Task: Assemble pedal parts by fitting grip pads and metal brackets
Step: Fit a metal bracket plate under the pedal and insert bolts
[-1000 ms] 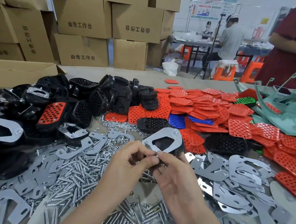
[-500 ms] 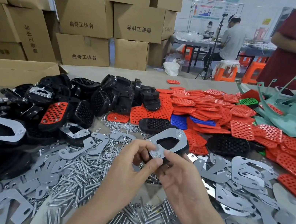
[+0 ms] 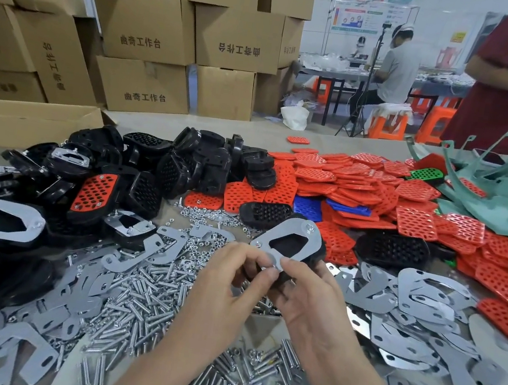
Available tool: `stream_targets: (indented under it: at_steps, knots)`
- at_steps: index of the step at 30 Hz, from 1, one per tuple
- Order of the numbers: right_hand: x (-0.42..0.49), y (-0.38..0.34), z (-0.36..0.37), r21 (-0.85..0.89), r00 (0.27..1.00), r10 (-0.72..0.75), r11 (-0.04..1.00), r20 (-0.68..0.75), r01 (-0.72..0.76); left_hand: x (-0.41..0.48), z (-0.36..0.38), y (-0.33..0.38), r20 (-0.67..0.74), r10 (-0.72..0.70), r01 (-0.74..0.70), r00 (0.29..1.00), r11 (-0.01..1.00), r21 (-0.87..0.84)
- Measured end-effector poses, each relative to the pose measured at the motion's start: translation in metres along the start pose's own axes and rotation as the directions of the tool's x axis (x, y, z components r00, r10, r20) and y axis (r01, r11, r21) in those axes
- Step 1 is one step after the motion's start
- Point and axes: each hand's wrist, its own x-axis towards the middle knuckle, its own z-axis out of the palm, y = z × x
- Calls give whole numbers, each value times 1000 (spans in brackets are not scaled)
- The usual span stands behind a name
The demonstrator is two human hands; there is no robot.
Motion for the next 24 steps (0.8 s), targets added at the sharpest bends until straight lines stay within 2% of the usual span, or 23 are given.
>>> stream_targets:
  at_steps: [4,7,10,13,17,20,24]
  knots:
    - [0,-2,2,14,1000,-9,1000,-30,9,-1,1,-1,27,29,-30,999,999,17]
    - [0,-2,2,-5,1000,3,1000,-26,-3,-2,2,0,16,-28,29,999,999,-33]
    - [0,0,2,6,999,21,1000,-23,-21,0,1,-1,-8,26,-25,1000,999,36]
    - [1,0,2,15,1000,8,1000,-20,-7,-1,0,-1,32,29,-29,999,1000,-13]
    - [2,1,1,13,999,21,1000,-26,-20,-3,2,-1,13,-24,24,1000,999,-27]
    - [2,1,2,41,999,29,999,-18,-29,-1,2,0,-2,27,-27,1000,999,44]
    - [1,-1,0,8,1000,5,1000,-8,-5,-2,1,2,35,18,-18,999,999,-27]
